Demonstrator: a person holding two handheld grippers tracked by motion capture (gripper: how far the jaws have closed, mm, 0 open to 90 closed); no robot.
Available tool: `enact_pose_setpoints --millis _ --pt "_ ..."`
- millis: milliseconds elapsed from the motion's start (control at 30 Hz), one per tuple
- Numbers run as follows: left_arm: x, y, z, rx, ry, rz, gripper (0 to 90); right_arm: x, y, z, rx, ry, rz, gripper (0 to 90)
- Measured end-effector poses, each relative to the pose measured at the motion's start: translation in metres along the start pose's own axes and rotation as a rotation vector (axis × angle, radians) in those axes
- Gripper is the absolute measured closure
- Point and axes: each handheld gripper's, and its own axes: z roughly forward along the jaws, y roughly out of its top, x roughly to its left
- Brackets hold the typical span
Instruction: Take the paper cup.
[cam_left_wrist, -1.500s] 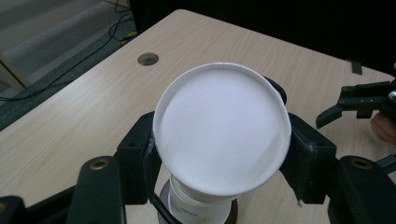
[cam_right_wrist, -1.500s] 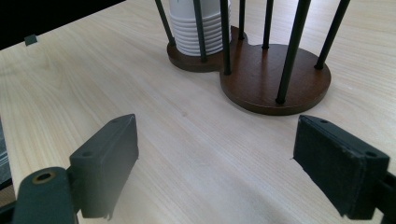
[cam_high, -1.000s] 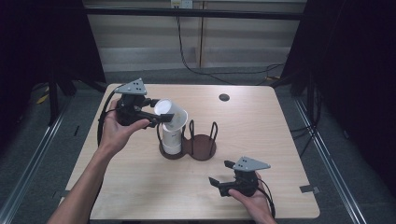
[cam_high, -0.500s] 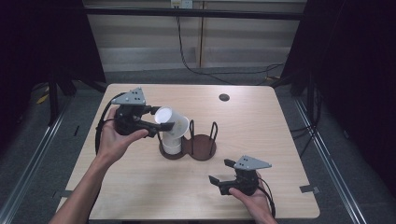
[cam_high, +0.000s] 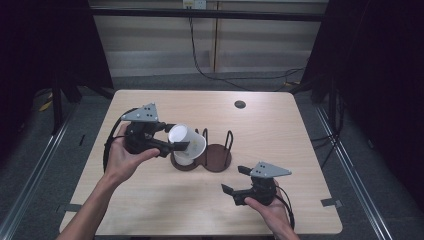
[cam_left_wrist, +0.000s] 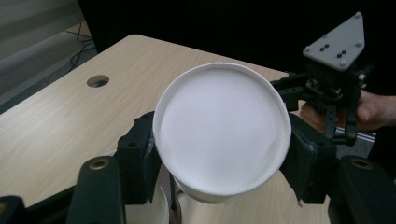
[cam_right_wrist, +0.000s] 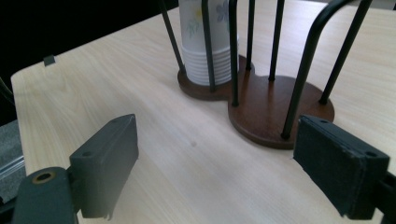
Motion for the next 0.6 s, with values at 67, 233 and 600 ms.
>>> enact_pose_setpoints --millis 67,233,600 --pt "-0.002 -0.002 0.001 0.0 -0.006 0.005 37.1 0.001 0.005 -0.002 -0.009 0.003 -0.008 13.6" --pt "-0.007 -0.008 0.005 0.011 -0.02 0.01 37.1 0.002 0.013 -0.003 -0.026 0.015 -0.016 13.6" --pt "-0.019 -0.02 0.008 0.007 -0.056 0.012 37.1 0.011 0.03 0.005 -0.055 0.094 -0.056 14.1"
